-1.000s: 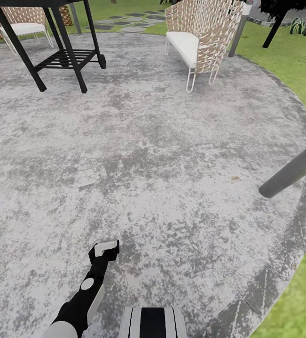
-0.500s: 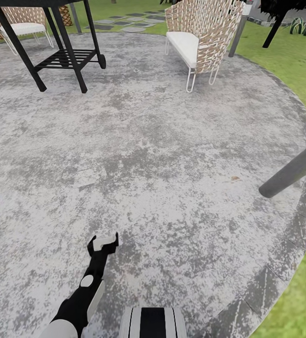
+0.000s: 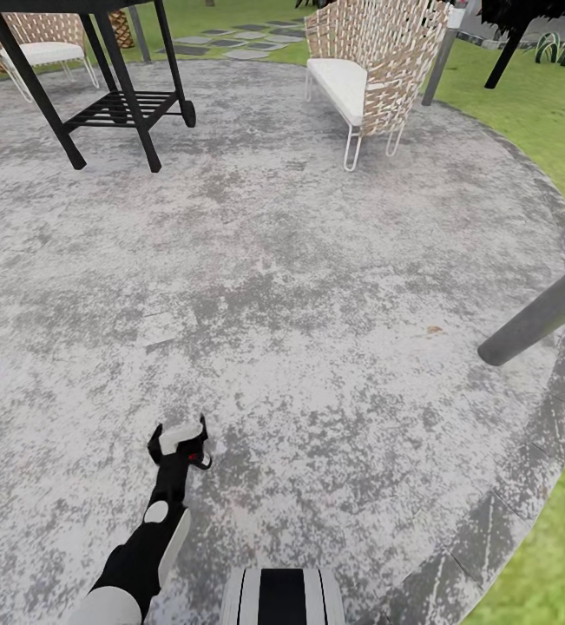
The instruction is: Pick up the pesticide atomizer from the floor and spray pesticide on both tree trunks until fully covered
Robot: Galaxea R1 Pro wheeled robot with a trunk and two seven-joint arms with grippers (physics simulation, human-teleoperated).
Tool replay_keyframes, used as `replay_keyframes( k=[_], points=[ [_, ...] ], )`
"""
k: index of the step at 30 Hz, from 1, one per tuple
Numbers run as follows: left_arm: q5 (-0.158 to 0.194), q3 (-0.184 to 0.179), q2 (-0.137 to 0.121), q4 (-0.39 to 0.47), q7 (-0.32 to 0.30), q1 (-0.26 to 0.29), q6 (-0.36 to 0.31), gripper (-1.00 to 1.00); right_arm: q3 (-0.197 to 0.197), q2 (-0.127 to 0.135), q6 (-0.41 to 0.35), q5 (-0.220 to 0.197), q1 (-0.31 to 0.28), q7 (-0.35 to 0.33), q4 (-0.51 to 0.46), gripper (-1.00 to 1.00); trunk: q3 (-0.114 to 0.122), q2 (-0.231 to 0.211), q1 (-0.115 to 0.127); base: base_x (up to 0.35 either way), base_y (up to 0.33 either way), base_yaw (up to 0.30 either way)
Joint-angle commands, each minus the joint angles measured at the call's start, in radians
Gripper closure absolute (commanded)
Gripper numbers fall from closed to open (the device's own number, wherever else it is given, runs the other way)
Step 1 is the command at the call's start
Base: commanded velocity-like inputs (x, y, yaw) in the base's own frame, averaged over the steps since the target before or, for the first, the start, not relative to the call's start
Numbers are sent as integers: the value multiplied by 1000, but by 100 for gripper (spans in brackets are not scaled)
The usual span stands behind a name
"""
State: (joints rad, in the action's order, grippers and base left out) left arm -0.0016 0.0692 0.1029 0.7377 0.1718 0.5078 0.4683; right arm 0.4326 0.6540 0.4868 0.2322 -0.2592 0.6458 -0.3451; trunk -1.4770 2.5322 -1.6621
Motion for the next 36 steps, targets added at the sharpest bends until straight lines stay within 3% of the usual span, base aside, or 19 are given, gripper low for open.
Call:
replay_keyframes(
  k=[1,2,6,12,36],
  points=[
    [0,1,0,0,0,0,21,-100,0,0,0,0,0,0,0,-100,0,0,0,0,0,0],
    [-1,1,0,0,1,0,57,-100,0,0,0,0,0,0,0,-100,0,0,0,0,0,0],
    [-1,1,0,-9,1,0,102,-100,0,0,0,0,0,0,0,-100,0,0,0,0,0,0],
    [-1,0,1,-30,1,0,123,-100,0,-1,0,0,0,0,0,-100,0,0,0,0,0,0],
    [2,-9,4,-46,2,1,130,-100,0,-1,-1,1,0,0,0,-100,-93,6,-11,0,0,0]
  ],
)
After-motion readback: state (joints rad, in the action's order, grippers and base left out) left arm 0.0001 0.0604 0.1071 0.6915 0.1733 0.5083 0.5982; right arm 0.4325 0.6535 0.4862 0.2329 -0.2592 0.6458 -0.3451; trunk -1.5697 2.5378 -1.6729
